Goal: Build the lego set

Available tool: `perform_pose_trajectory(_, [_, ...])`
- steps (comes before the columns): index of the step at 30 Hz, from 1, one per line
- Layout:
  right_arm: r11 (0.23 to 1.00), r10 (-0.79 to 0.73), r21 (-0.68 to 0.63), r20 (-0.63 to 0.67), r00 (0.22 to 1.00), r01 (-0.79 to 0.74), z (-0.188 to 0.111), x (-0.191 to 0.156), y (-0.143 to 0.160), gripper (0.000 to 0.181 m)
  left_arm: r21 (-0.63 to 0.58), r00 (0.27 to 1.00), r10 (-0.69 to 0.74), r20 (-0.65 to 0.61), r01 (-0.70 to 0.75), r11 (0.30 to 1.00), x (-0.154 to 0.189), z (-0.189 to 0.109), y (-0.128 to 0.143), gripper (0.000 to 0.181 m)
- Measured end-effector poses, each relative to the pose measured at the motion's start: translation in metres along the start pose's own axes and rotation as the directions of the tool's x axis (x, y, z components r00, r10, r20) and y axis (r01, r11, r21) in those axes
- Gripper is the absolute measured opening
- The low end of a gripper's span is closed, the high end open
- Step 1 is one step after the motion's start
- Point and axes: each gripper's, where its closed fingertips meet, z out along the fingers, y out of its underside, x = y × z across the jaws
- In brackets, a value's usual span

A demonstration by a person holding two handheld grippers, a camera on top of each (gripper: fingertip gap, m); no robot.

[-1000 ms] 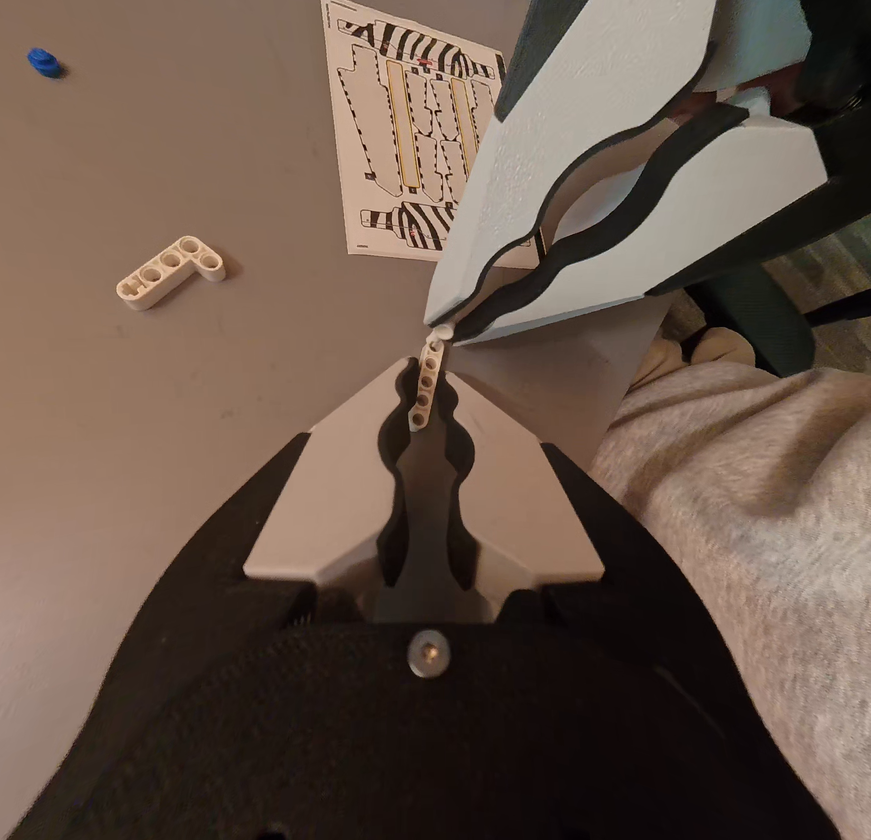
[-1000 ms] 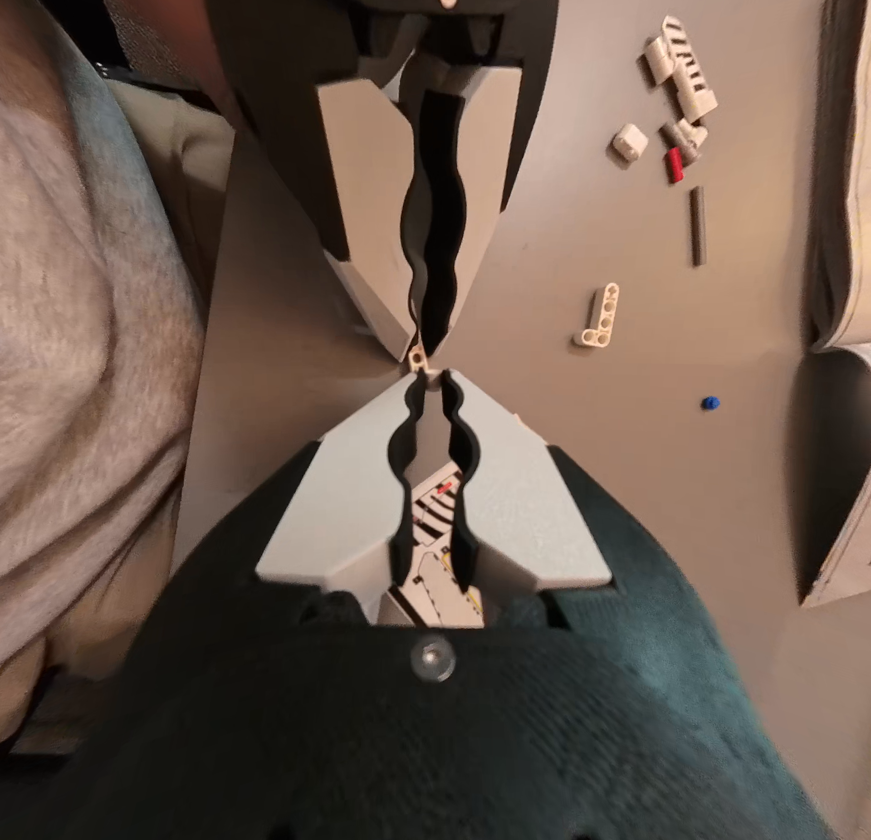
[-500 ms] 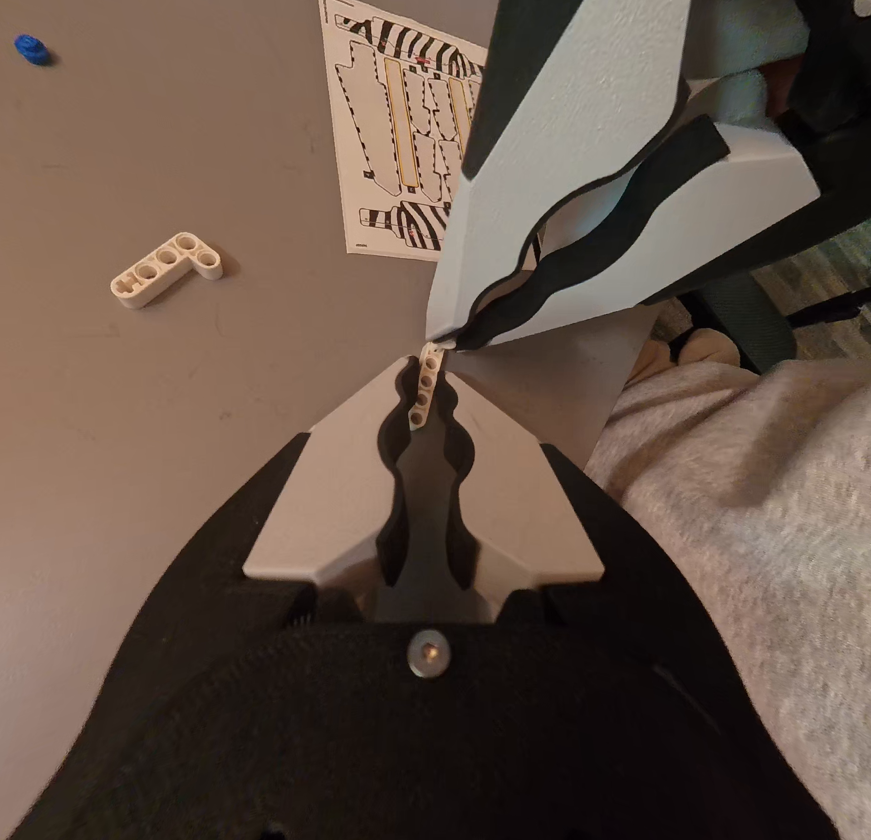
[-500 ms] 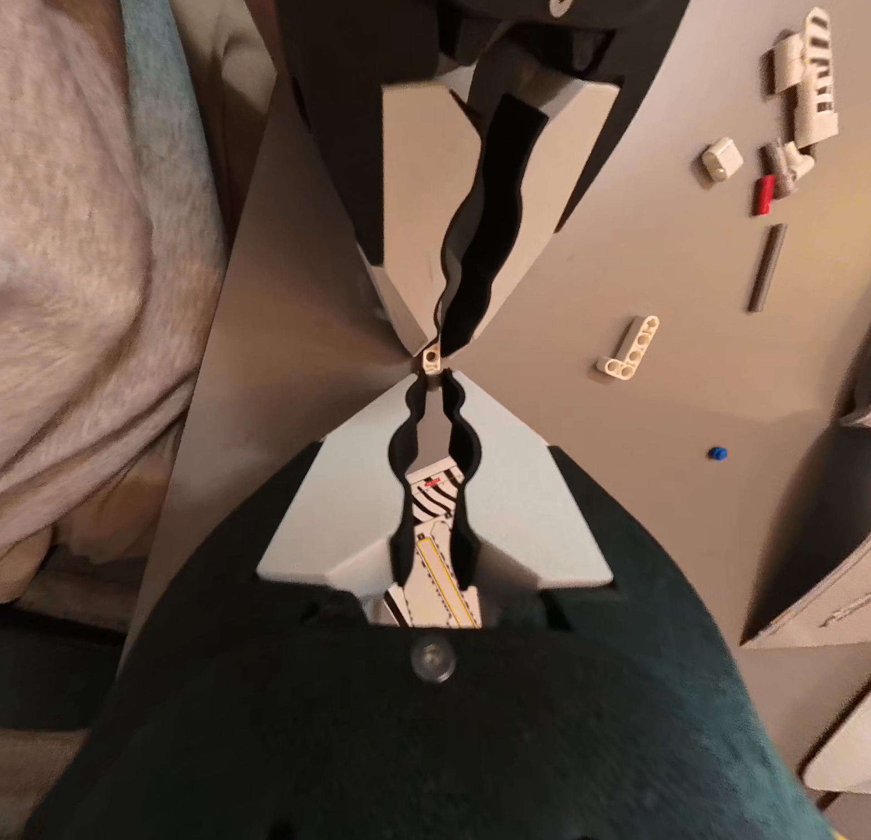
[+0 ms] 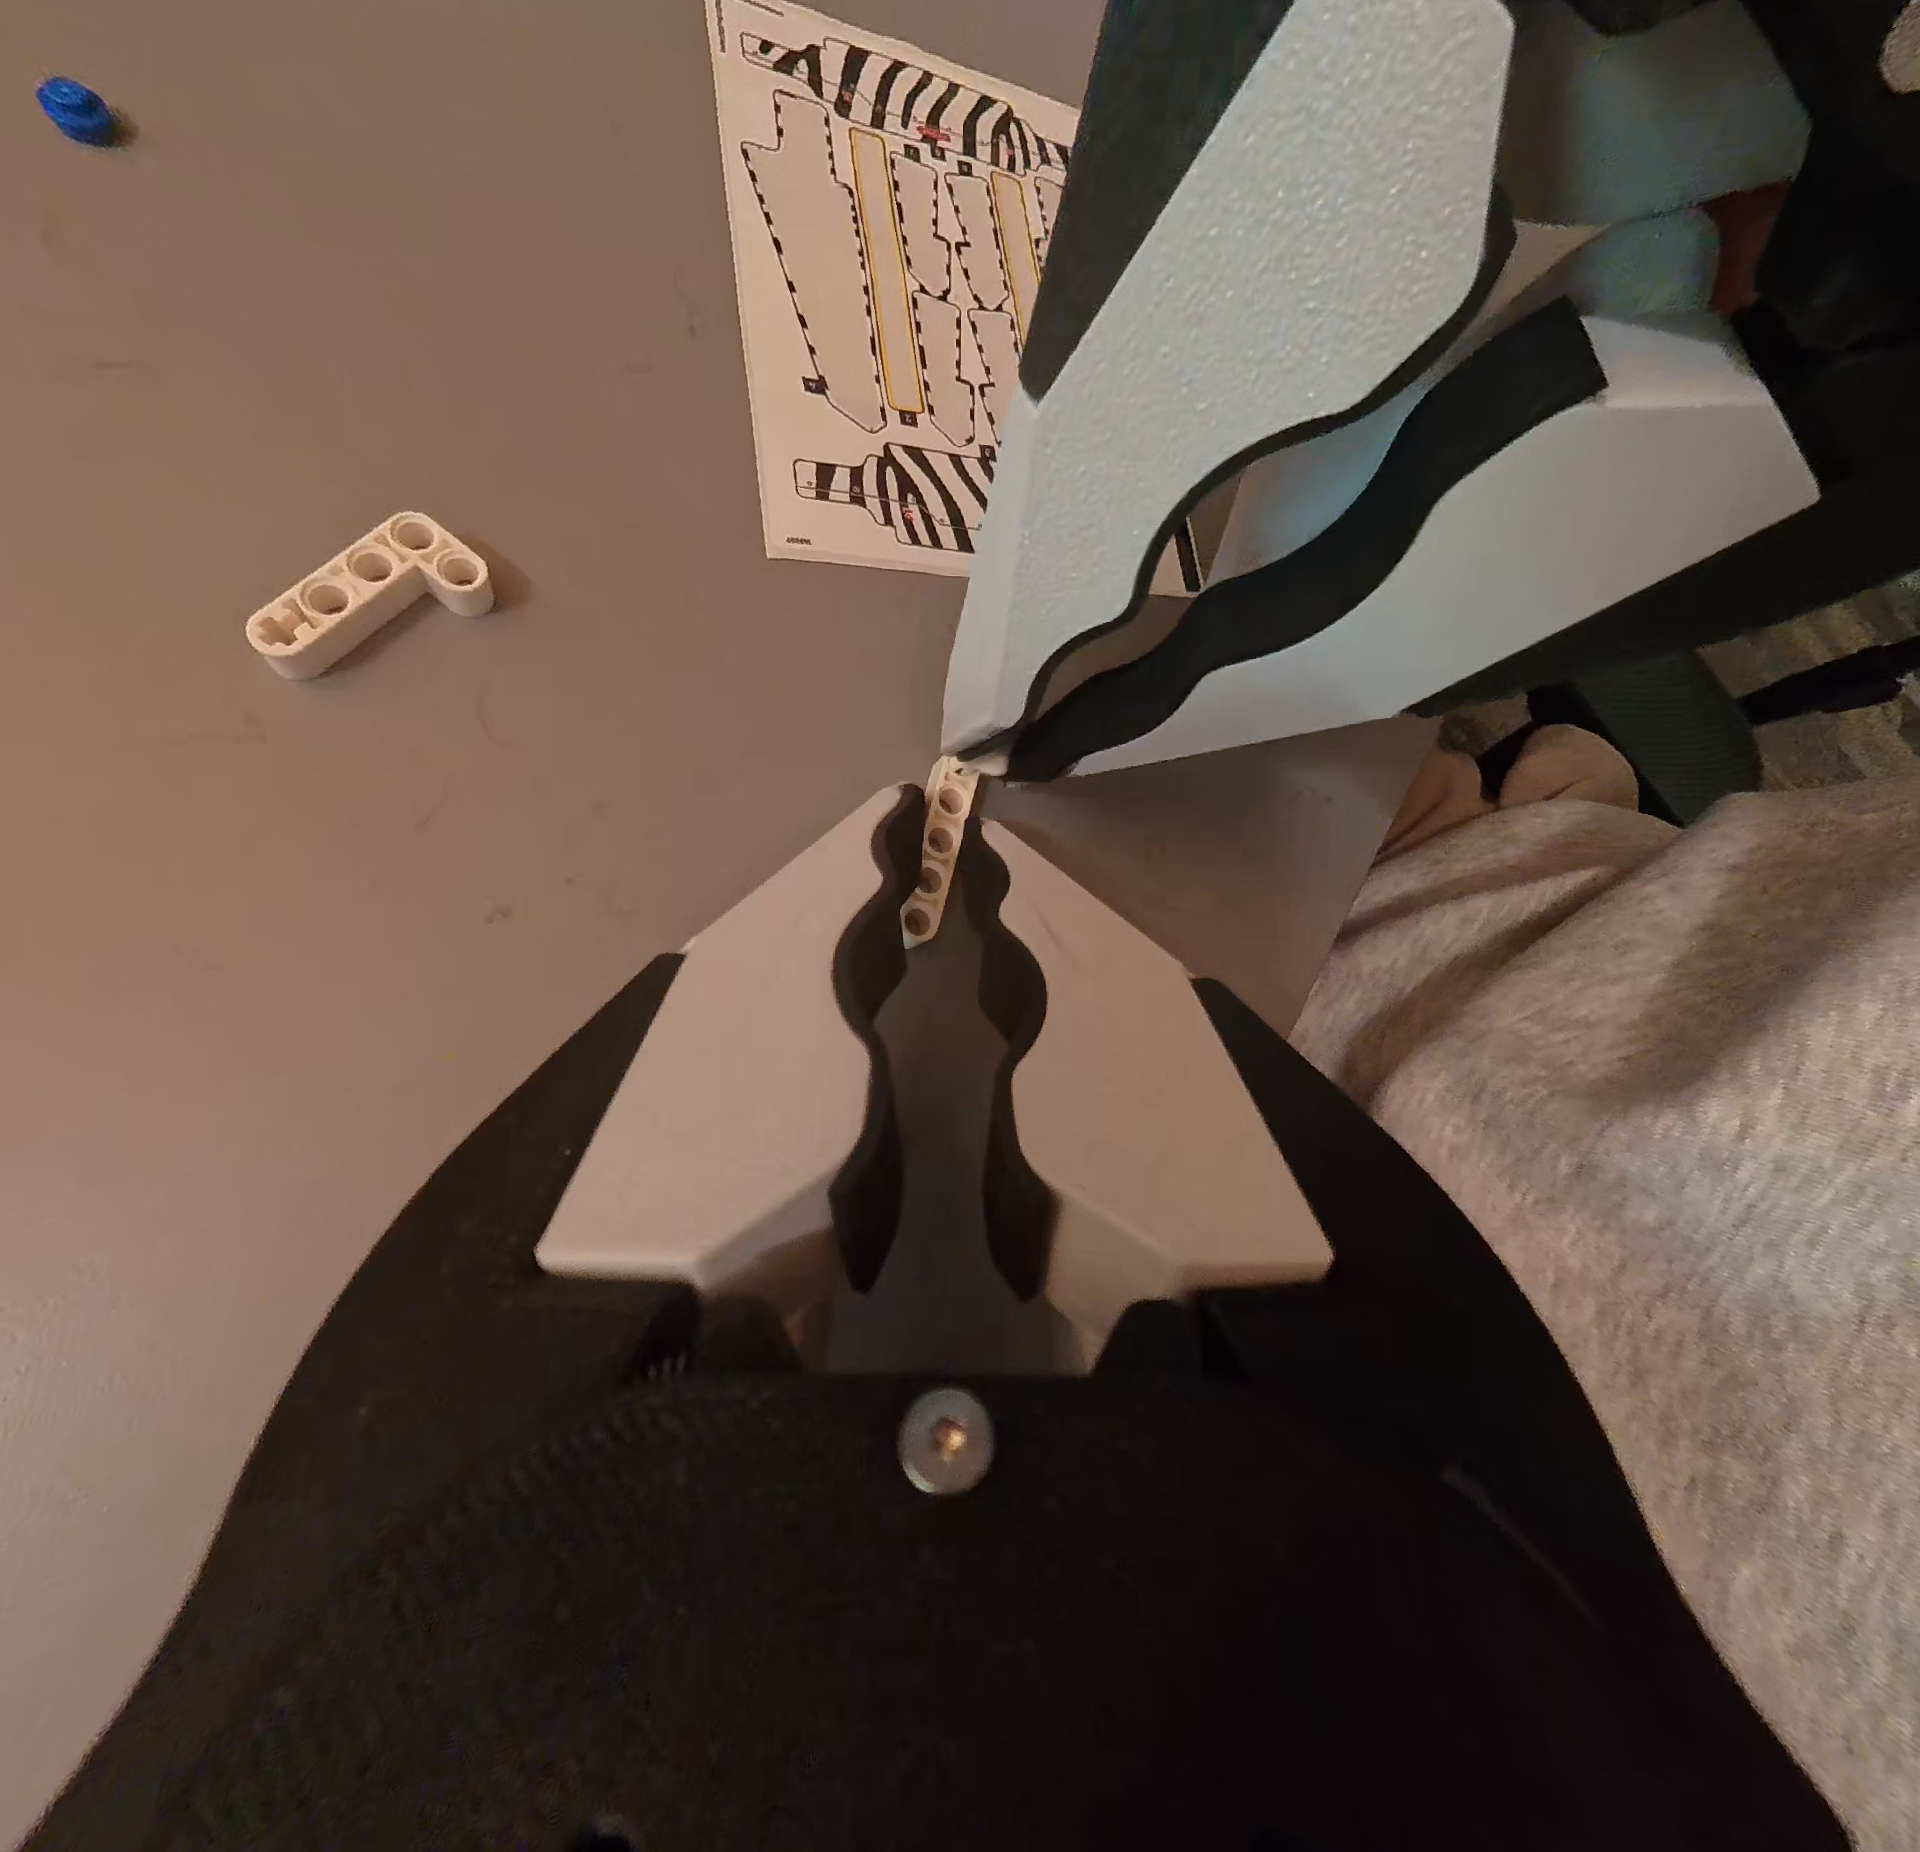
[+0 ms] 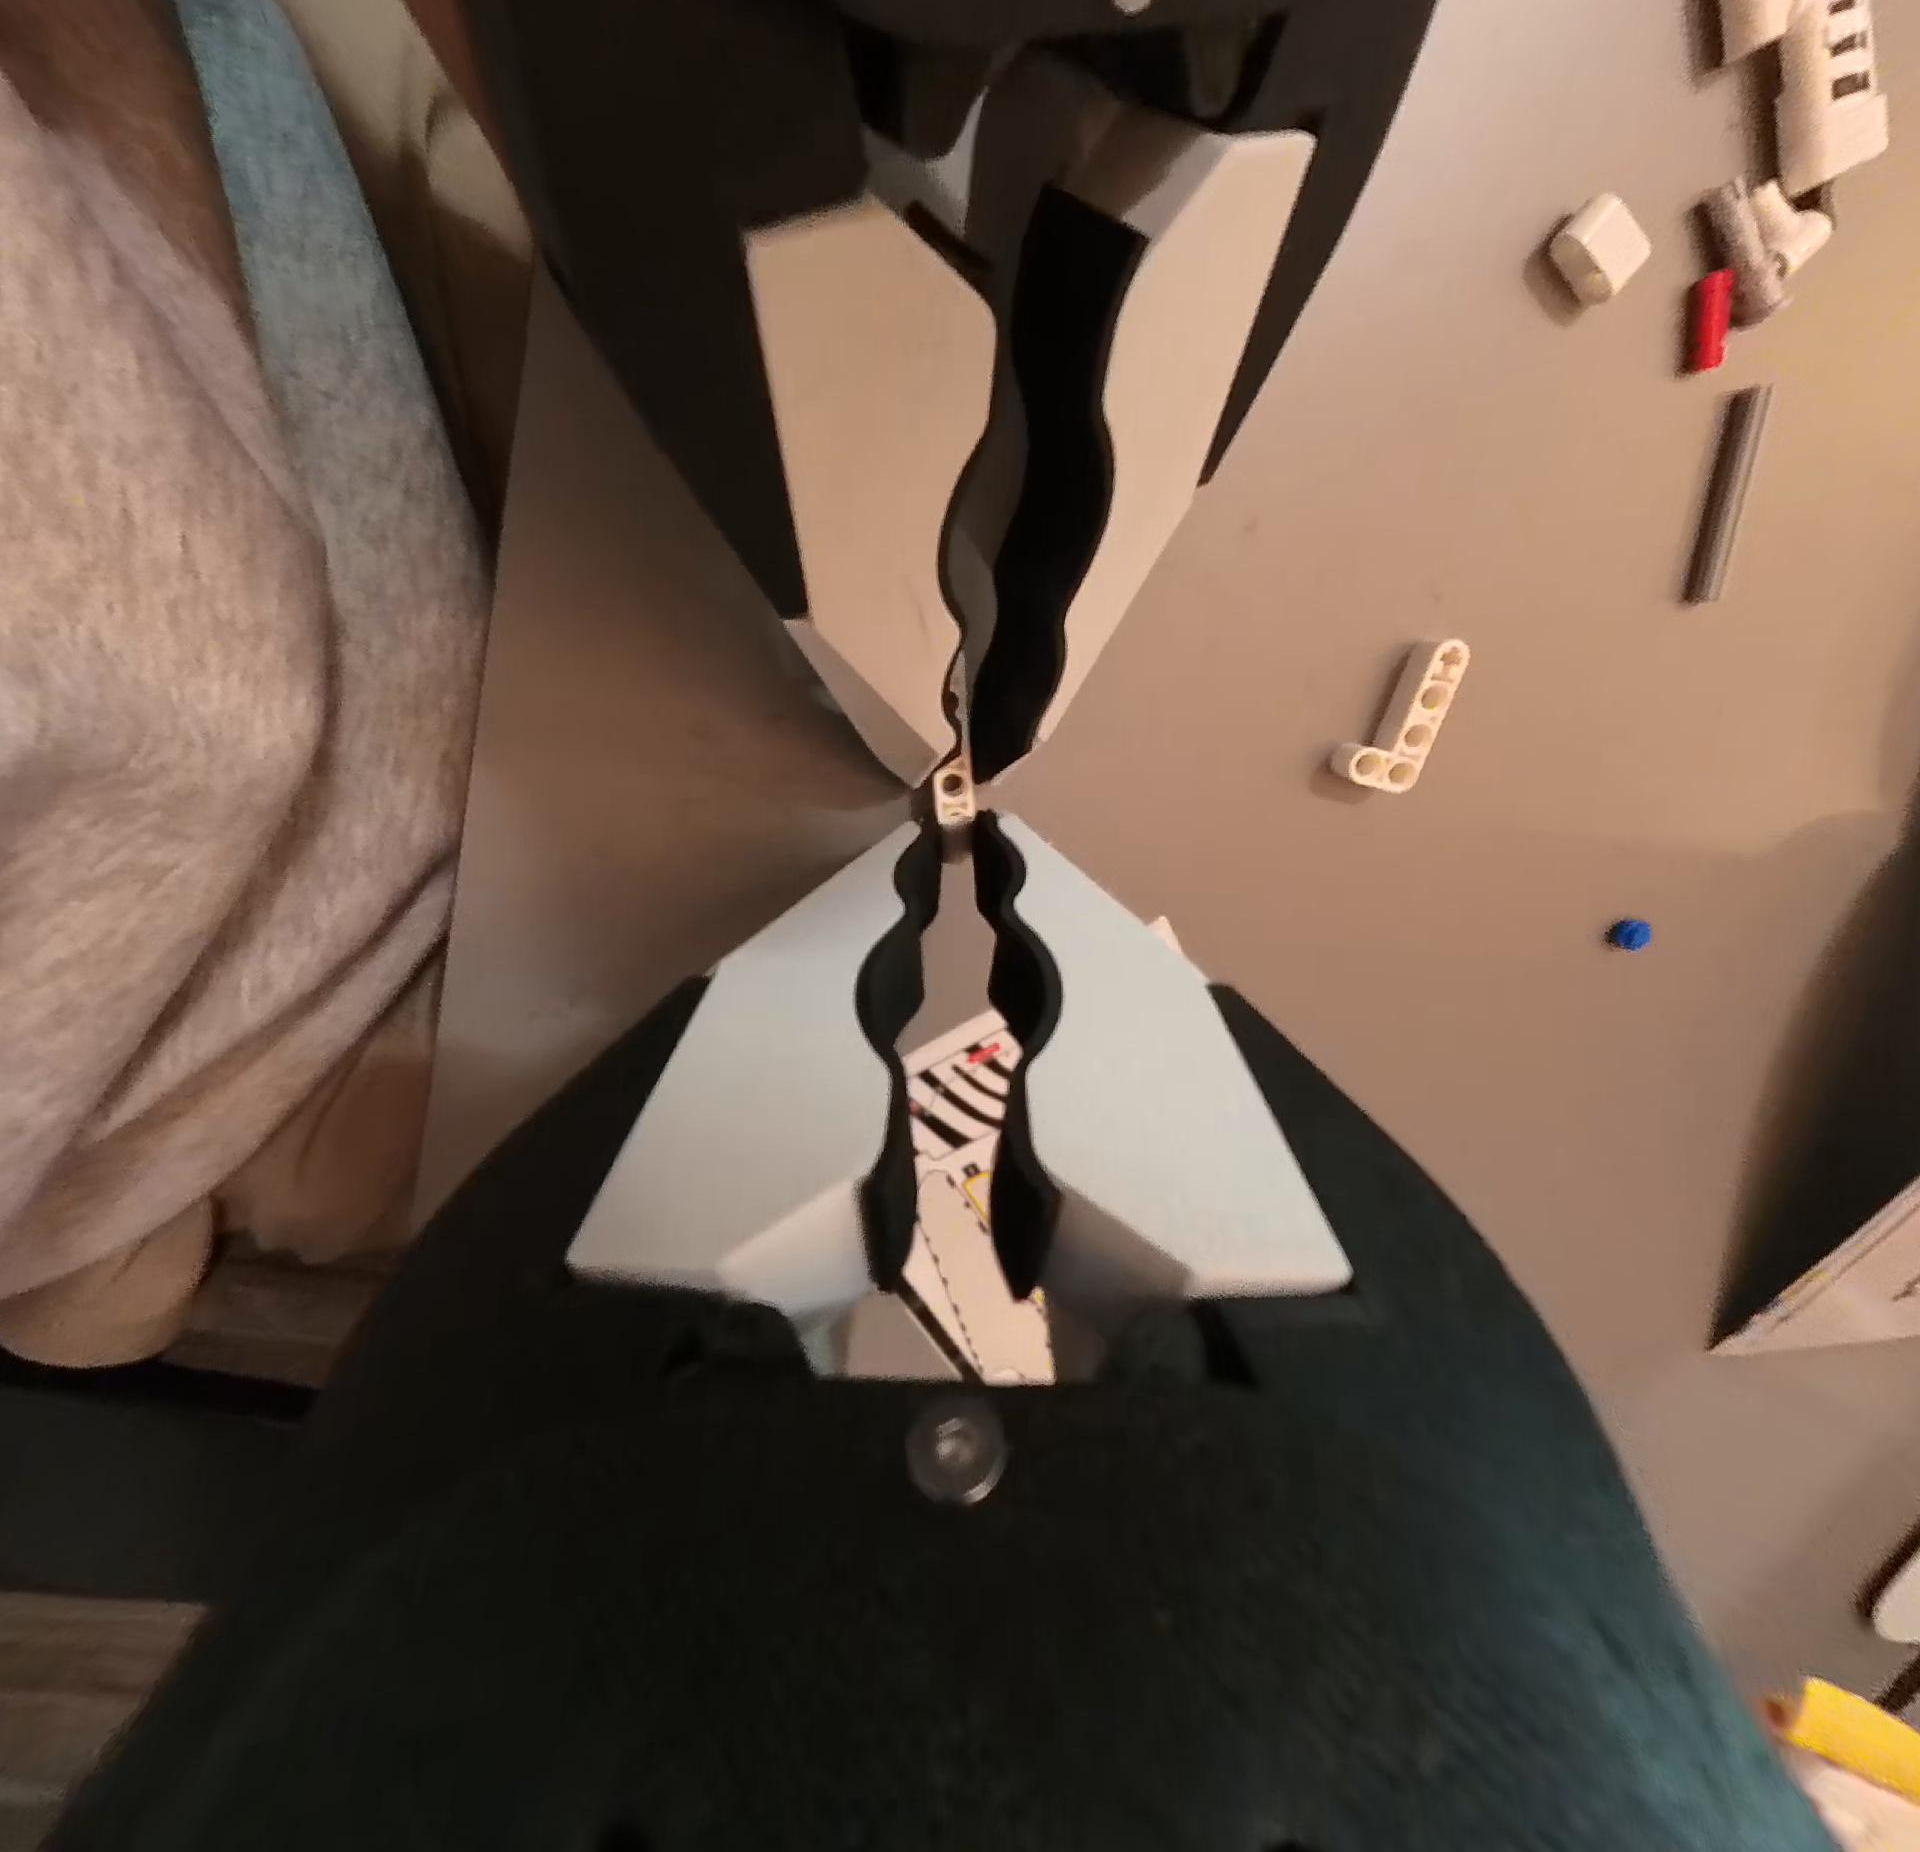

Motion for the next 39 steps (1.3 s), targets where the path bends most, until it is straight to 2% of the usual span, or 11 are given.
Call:
perform_pose_trajectory(9, [0.991,0.13,0.014,0.033,0.991,-0.131,0.002,-0.001,-0.002,0.004,0.0,1.0,0.005,0.006,-0.005,1.0,-0.0003,0.0,0.0001,0.007])
perform_pose_trajectory(16, [0.946,0.293,0.076,0.209,0.933,-0.314,-0.0001,0.0009,-0.0009,0.005,0.001,1.0,-0.001,0.002,0.001,1.0,-0.0005,-0.0002,0.0001,0.007])
perform_pose_trajectory(22, [0.909,0.352,0.101,0.334,0.874,-0.405,0.0004,0.0019,0.0003,0.006,0.001,1.0,-0.006,-0.003,0.006,1.0,-0.0005,-0.0002,0.0001,0.007])
perform_pose_trajectory(24, [0.924,0.316,0.109,0.32,0.893,-0.366,0.0005,0.0019,0.0003,0.006,0.001,1.0,-0.009,-0.006,0.009,1.0,-0.0006,-0.0002,0.0,0.007])
perform_pose_trajectory(30, [0.987,0.098,0.108,0.16,0.982,-0.116,0.0008,0.0011,-0.0001,0.006,0.001,1.0,-0.014,-0.01,0.014,1.0,-0.0007,-0.0003,0.0,0.007])
perform_pose_trajectory(33, [0.994,0.017,0.102,0.087,0.996,-0.026,0.0013,0.0013,-0.0004,0.006,0.001,1.0,-0.014,-0.009,0.014,1.0,-0.0007,-0.0004,0.0001,0.007])
perform_pose_trajectory(37, [0.993,0.01,0.113,0.076,0.997,-0.019,0.0015,0.0017,-0.0001,0.006,0.001,1.0,-0.014,-0.009,0.014,1.0,-0.0007,-0.0003,0.0001,0.007])
perform_pose_trajectory(39, [0.993,-0.063,0.101,0.027,0.998,0.06,0.0017,0.0017,-0.0001,0.006,0.001,1.0,-0.016,-0.011,0.016,1.0,-0.0009,-0.0004,0.0001,0.007])
